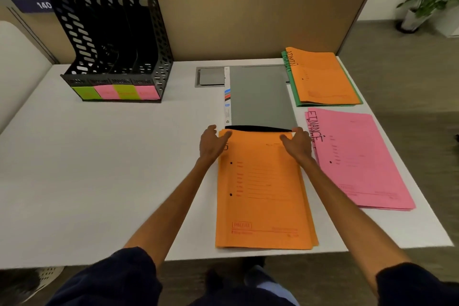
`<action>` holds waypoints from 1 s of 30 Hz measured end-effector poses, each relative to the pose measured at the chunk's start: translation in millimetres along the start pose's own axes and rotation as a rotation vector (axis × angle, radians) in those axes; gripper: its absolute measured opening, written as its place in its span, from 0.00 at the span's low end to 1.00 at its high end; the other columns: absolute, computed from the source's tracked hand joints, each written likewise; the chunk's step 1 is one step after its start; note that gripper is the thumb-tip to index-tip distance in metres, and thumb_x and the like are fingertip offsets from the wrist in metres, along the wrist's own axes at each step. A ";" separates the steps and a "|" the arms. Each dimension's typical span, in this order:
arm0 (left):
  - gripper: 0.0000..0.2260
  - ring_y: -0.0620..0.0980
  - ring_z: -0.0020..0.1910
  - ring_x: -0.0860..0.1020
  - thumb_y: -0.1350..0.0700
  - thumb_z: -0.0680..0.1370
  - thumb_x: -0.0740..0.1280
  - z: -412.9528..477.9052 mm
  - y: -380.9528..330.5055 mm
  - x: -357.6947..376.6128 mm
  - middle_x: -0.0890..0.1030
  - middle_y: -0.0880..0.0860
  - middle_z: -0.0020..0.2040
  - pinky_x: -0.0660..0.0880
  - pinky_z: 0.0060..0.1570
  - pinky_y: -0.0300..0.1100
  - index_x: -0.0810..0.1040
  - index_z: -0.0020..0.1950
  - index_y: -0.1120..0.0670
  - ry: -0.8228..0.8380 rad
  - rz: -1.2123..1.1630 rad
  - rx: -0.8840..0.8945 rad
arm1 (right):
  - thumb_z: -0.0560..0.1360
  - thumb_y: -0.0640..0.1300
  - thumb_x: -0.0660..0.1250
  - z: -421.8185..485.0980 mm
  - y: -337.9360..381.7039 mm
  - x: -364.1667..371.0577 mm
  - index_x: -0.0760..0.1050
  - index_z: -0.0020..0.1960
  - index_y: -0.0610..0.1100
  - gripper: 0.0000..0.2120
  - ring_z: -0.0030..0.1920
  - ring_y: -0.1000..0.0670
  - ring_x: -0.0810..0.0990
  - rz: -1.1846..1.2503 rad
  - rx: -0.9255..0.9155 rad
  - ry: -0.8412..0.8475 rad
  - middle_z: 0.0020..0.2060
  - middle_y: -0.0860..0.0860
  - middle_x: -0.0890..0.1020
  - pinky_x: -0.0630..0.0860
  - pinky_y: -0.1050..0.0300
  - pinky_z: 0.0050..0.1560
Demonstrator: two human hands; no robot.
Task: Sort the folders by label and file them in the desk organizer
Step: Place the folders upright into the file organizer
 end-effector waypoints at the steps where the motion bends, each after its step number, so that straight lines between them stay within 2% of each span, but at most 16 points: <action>1: 0.31 0.58 0.68 0.72 0.44 0.77 0.68 8.1 -3.3 2.2 0.73 0.59 0.70 0.72 0.64 0.49 0.66 0.73 0.60 0.002 0.000 -0.006 | 0.76 0.51 0.68 11.5 3.0 0.6 0.67 0.70 0.38 0.28 0.66 0.38 0.70 -0.005 -0.005 0.013 0.64 0.38 0.72 0.72 0.47 0.63; 3: 0.31 0.58 0.67 0.73 0.45 0.77 0.69 24.9 -8.7 6.4 0.73 0.59 0.69 0.71 0.59 0.44 0.66 0.72 0.61 0.004 -0.004 -0.020 | 0.75 0.52 0.68 34.2 6.7 3.5 0.66 0.70 0.37 0.30 0.65 0.38 0.71 -0.017 0.004 0.047 0.64 0.37 0.72 0.73 0.46 0.63; 6: 0.34 0.58 0.70 0.70 0.43 0.77 0.68 48.1 -9.8 15.7 0.71 0.59 0.71 0.70 0.64 0.47 0.63 0.74 0.62 0.041 0.004 -0.081 | 0.74 0.56 0.68 62.0 5.4 10.5 0.64 0.70 0.37 0.33 0.66 0.37 0.70 -0.080 0.055 0.096 0.65 0.37 0.71 0.72 0.42 0.63; 7: 0.34 0.58 0.69 0.71 0.43 0.77 0.68 55.5 -9.2 19.8 0.71 0.60 0.71 0.70 0.62 0.45 0.63 0.74 0.62 0.059 0.010 -0.103 | 0.73 0.58 0.68 69.0 4.4 12.8 0.64 0.70 0.37 0.35 0.66 0.37 0.69 -0.109 0.068 0.104 0.66 0.37 0.71 0.71 0.42 0.64; 9: 0.31 0.57 0.66 0.73 0.43 0.77 0.68 68.3 -8.7 27.9 0.74 0.59 0.68 0.71 0.55 0.43 0.66 0.71 0.62 0.089 0.013 -0.133 | 0.71 0.60 0.69 80.0 4.8 16.5 0.64 0.70 0.38 0.37 0.68 0.36 0.67 -0.162 0.068 0.101 0.66 0.37 0.70 0.69 0.42 0.65; 11: 0.27 0.58 0.62 0.76 0.45 0.76 0.69 79.5 -9.8 35.9 0.76 0.60 0.65 0.75 0.55 0.45 0.70 0.67 0.62 0.119 -0.009 -0.146 | 0.70 0.61 0.70 88.6 6.4 18.5 0.63 0.70 0.38 0.39 0.68 0.36 0.65 -0.180 0.078 0.089 0.66 0.37 0.69 0.68 0.42 0.64; 15: 0.25 0.59 0.58 0.79 0.49 0.75 0.72 94.7 -12.9 47.8 0.78 0.60 0.62 0.79 0.57 0.51 0.72 0.64 0.63 0.190 -0.001 -0.137 | 0.65 0.57 0.76 105.2 0.5 19.6 0.62 0.69 0.37 0.42 0.69 0.37 0.64 -0.078 0.183 0.094 0.67 0.37 0.67 0.70 0.43 0.65; 19: 0.24 0.59 0.59 0.79 0.52 0.75 0.73 106.5 -22.4 47.0 0.78 0.61 0.61 0.79 0.57 0.52 0.72 0.65 0.63 0.181 -0.020 -0.077 | 0.63 0.51 0.80 123.1 8.2 15.4 0.62 0.68 0.36 0.43 0.68 0.38 0.64 0.057 0.146 0.054 0.66 0.37 0.67 0.72 0.47 0.63; 22: 0.22 0.58 0.59 0.79 0.54 0.75 0.73 118.4 -35.6 40.3 0.78 0.60 0.61 0.79 0.57 0.50 0.73 0.65 0.63 0.130 -0.051 -0.023 | 0.63 0.49 0.81 139.3 22.2 12.1 0.60 0.71 0.36 0.46 0.70 0.38 0.61 0.111 0.110 0.023 0.68 0.38 0.64 0.68 0.47 0.64; 25: 0.21 0.58 0.59 0.79 0.55 0.76 0.72 132.0 -53.1 34.1 0.78 0.60 0.62 0.78 0.52 0.44 0.74 0.65 0.62 0.078 -0.102 0.022 | 0.64 0.50 0.80 159.1 31.8 15.2 0.59 0.73 0.36 0.47 0.72 0.38 0.59 0.164 0.113 0.048 0.70 0.38 0.61 0.66 0.46 0.67; 30: 0.21 0.60 0.60 0.78 0.56 0.76 0.71 150.9 -61.1 36.4 0.77 0.60 0.63 0.77 0.51 0.42 0.73 0.67 0.62 0.049 -0.139 0.015 | 0.64 0.50 0.80 189.4 41.5 23.5 0.62 0.71 0.36 0.44 0.70 0.38 0.61 0.157 0.112 0.080 0.69 0.39 0.63 0.67 0.48 0.67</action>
Point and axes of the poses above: each hand's wrist, its own z-axis towards the middle knuckle, its own x-axis out of the palm, y = z × x, the point moved 10 cm from there along z, towards the middle knuckle
